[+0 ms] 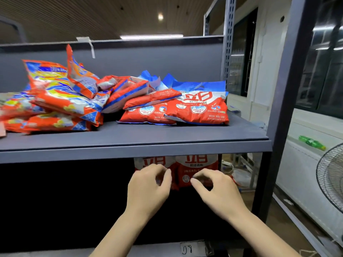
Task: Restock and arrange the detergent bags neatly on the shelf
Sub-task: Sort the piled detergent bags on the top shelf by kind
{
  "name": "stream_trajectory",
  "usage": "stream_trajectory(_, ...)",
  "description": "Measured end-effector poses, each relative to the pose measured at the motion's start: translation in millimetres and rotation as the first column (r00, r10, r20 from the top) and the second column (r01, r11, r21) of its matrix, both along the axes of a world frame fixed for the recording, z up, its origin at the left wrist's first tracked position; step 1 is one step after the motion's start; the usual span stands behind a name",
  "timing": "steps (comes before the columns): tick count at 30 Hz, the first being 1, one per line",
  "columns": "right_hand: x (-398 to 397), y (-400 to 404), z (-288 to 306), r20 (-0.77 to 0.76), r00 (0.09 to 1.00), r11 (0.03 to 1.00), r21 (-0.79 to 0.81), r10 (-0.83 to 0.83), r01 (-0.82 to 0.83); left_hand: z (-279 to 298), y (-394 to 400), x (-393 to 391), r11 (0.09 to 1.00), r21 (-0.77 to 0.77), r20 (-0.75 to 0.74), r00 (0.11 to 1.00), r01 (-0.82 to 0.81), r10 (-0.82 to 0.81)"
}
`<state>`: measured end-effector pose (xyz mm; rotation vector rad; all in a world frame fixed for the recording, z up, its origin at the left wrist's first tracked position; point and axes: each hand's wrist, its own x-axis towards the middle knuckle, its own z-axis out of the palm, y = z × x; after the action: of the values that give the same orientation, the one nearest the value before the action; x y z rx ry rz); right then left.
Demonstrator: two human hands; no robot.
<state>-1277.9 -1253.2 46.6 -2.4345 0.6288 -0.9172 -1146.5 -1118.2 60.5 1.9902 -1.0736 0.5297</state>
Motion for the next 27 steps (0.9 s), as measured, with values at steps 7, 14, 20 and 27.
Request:
stream_trajectory(7, 15.7, 15.8, 69.7, 0.307, 0.950, 0.998, -0.002, 0.053, -0.055, 76.2, 11.4, 27.9, 0.956, -0.213, 0.051, 0.974, -0.204, 0.219)
stream_trajectory(14, 58.2, -9.6, 132.2, 0.335, 0.942, 0.999, -0.028, -0.029, 0.041, 141.5, 2.5, 96.9, 0.952, -0.183, 0.091, 0.960, -0.246, 0.265)
stream_trajectory(20, 90.7, -74.5, 159.6, 0.149, 0.946, 0.957, 0.054, -0.289, 0.284, 178.7, -24.9, 179.2, 0.962, -0.068, 0.192, 0.943, -0.263, 0.271)
stream_trajectory(27, 113.2, -129.9, 159.2, 0.018, 0.882, 0.791, 0.452, -0.470, 0.412, 204.1, -57.8, 234.2, 0.939, 0.077, 0.221, 0.925, -0.334, 0.310)
